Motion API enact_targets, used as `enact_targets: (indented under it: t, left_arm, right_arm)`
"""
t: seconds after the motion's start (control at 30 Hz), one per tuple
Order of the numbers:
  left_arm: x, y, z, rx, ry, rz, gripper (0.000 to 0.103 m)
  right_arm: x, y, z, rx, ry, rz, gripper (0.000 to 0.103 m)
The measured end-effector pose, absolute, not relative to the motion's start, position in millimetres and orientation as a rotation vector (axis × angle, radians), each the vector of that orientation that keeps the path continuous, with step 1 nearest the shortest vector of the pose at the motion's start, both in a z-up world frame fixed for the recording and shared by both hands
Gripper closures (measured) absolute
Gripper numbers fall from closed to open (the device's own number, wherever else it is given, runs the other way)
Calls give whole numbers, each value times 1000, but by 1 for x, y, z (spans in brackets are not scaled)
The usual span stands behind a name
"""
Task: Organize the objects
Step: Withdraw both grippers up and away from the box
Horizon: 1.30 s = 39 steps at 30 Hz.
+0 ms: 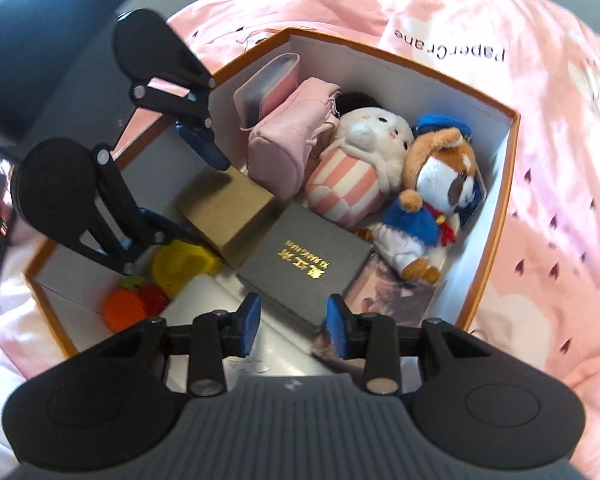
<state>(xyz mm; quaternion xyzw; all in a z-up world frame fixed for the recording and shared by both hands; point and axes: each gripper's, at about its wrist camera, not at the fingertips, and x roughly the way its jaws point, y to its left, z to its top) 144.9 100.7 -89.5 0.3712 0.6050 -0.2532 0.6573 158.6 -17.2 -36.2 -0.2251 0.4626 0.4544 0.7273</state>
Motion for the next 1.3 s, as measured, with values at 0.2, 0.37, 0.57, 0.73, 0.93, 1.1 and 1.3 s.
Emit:
enact_targets:
  t: [0.2, 0.37, 0.57, 0.73, 0.93, 1.1, 1.3]
  left_arm:
    - [154, 102, -96, 860, 1384, -583, 32]
    - [148, 100, -95, 843, 1346, -583, 33]
    - [133, 102, -95, 885, 1288, -594, 34]
    - [126, 105, -95, 898, 1274, -582, 34]
    - [119, 112, -90, 891, 1260, -563, 36]
    - [105, 120, -68, 872, 1209, -538, 36]
    - [90, 104, -8, 699, 1105, -477, 34]
  right_arm:
    - [167, -14, -46, -558, 1003, 1023, 64]
    - [169, -11, -50, -578, 993, 1029, 64]
    - [171, -6, -61, -619, 1015, 1064, 66]
    - [176, -2, -69, -593, 1041, 1066, 71]
    - [175, -4, -64, -593, 1029, 1057, 70]
    - [173, -13, -49, -570, 1005, 1035, 64]
    - [163, -29, -16, -512, 934, 998, 56]
